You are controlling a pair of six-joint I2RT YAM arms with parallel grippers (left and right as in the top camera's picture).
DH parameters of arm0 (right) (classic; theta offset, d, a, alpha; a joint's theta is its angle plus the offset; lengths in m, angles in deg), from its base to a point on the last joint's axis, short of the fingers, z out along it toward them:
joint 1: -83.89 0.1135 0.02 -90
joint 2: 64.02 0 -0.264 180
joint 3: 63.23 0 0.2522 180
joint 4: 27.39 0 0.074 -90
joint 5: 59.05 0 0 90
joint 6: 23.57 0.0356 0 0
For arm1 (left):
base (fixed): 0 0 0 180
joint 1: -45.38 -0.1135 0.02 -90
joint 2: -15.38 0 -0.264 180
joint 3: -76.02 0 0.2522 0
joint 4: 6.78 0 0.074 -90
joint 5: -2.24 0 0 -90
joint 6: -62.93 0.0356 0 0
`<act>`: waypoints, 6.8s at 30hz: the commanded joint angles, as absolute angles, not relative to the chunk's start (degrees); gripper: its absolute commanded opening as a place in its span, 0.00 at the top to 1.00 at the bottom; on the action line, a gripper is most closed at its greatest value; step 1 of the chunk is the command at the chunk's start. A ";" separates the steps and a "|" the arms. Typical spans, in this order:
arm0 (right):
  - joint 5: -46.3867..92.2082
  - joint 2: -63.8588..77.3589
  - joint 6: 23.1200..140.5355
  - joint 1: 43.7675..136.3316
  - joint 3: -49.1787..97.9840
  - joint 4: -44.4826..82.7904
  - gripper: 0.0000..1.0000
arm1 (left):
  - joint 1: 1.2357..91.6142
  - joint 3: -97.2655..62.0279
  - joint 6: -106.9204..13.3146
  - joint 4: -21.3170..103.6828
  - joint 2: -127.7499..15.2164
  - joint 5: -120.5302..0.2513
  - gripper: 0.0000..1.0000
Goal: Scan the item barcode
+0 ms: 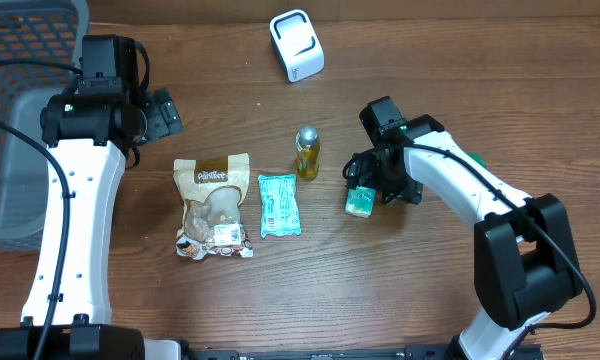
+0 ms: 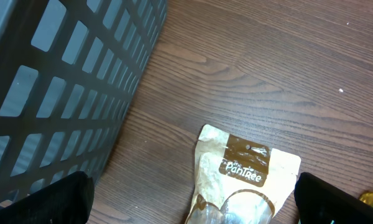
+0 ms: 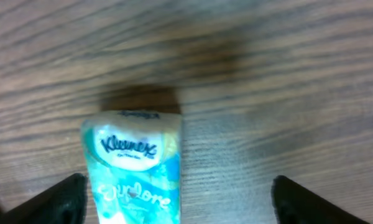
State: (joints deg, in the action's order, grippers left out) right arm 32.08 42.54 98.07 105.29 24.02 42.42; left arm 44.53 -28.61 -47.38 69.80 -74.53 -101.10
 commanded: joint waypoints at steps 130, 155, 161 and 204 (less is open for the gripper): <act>-40.75 36.22 62.92 89.08 13.07 30.64 0.96 | 44.64 -28.88 -45.87 69.76 -74.33 -101.67 0.00; -40.73 36.22 62.90 89.06 13.07 30.62 0.90 | 44.64 -28.88 -45.90 69.76 -74.33 -101.65 0.00; -40.73 36.22 62.90 89.06 13.07 30.60 0.91 | 44.64 -28.88 -45.90 69.76 -74.33 -101.65 0.01; 18.53 36.70 78.51 107.07 12.41 26.27 0.64 | 44.64 -28.88 -45.90 69.76 -74.33 -101.67 0.00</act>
State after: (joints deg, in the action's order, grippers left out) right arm 15.16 37.60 77.33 106.96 12.04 26.79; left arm 44.53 -28.61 -47.38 69.80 -74.53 -101.10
